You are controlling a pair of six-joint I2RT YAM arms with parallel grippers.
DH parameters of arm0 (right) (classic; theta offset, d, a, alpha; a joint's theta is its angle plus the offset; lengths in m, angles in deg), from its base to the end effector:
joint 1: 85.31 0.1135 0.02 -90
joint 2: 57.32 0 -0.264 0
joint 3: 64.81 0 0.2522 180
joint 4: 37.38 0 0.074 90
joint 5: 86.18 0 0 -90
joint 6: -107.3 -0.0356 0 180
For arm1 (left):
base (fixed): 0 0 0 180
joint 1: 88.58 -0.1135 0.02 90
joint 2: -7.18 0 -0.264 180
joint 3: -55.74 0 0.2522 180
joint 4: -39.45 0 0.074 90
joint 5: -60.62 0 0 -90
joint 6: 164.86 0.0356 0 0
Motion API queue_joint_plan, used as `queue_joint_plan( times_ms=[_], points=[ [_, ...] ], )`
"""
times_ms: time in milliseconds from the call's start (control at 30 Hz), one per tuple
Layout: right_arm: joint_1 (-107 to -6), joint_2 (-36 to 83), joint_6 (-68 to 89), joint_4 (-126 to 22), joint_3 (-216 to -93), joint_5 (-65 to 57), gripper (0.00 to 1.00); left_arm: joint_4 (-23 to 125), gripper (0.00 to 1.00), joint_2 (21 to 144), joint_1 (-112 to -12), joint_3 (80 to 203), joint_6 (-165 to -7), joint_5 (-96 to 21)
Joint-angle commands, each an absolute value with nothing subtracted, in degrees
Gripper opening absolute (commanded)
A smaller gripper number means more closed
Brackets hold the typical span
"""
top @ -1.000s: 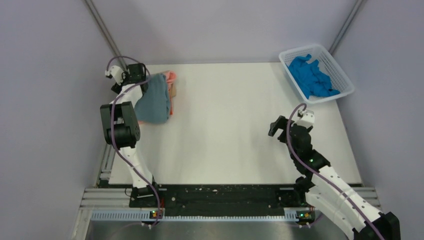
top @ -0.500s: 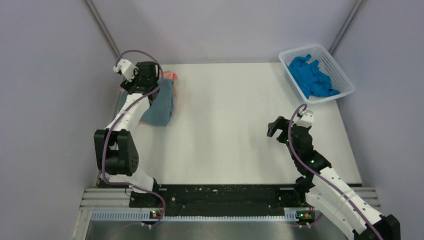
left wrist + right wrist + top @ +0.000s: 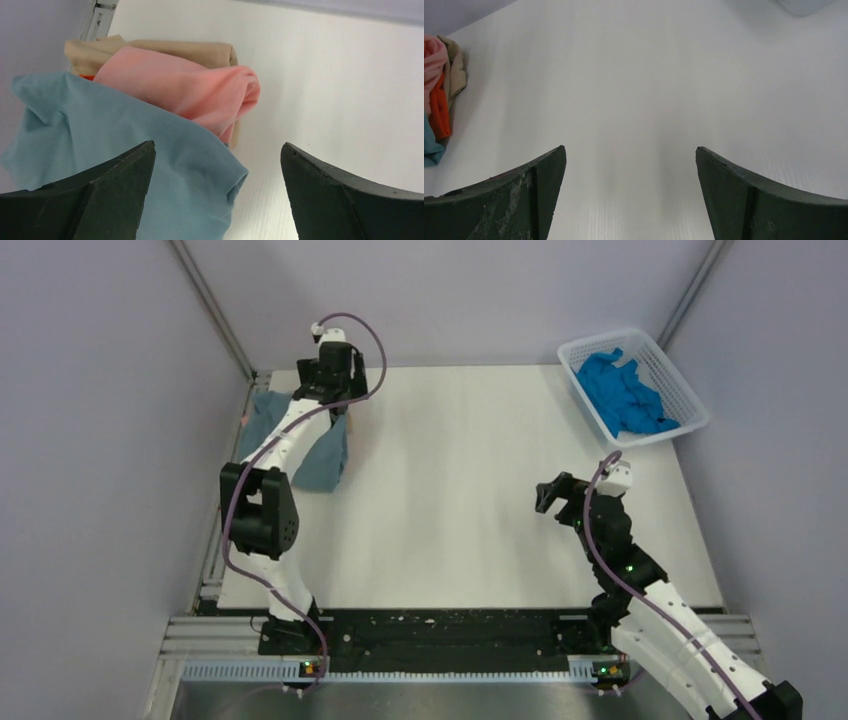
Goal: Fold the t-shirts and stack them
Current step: Put the neatly folded tshirt into the corner of the board with the left arm
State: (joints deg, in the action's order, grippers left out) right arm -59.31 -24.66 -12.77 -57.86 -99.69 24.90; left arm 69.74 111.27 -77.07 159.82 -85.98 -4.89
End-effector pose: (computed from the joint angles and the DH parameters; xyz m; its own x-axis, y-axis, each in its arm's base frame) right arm 0.1418 0.0549 0.2321 -0.2948 0.3764 -0.8783 0.0528 0.9242 0.3783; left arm 0.4227 -0.0710 0.3158 -0.4525 -0.0870 -0.8875 -0.2613 0.9645 0.0387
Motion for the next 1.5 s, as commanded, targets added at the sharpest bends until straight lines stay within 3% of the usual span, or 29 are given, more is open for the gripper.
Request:
queue_joint_plan(
  times_ms=[0,200,467,567,700,767,1167,1467],
  points=[
    [-59.13,-25.10,-12.57,-55.78,-100.41,25.34,0.99,76.88,0.99,115.46,-75.82,165.07,-81.47,-0.76],
    [-59.19,-24.92,-12.25,-55.67,-100.26,26.04,0.99,82.57,0.98,121.96,-75.19,172.10,-82.52,6.65],
    [-59.16,-24.94,-11.89,-55.94,-100.14,27.04,0.99,86.53,0.78,126.49,-74.78,176.17,-83.17,16.10],
    [-59.14,-25.03,-11.93,-55.96,-100.23,27.02,0.99,87.08,0.62,126.61,-74.86,176.23,-83.05,16.32],
    [-59.20,-24.98,-11.88,-56.02,-100.17,27.34,0.99,88.01,0.18,126.26,-74.87,177.04,-83.21,15.34],
    [-59.20,-25.08,-11.88,-56.15,-100.20,27.49,0.99,88.36,0.01,125.15,-74.87,177.43,-83.68,16.19],
    [-59.17,-25.63,-11.77,-56.76,-100.31,28.31,0.99,80.17,0.00,116.31,-76.70,177.15,-78.73,18.68],
    [-59.21,-25.48,-11.65,-56.76,-100.48,29.26,0.99,74.62,0.00,124.06,-77.83,183.25,-71.49,13.10]
  ],
)
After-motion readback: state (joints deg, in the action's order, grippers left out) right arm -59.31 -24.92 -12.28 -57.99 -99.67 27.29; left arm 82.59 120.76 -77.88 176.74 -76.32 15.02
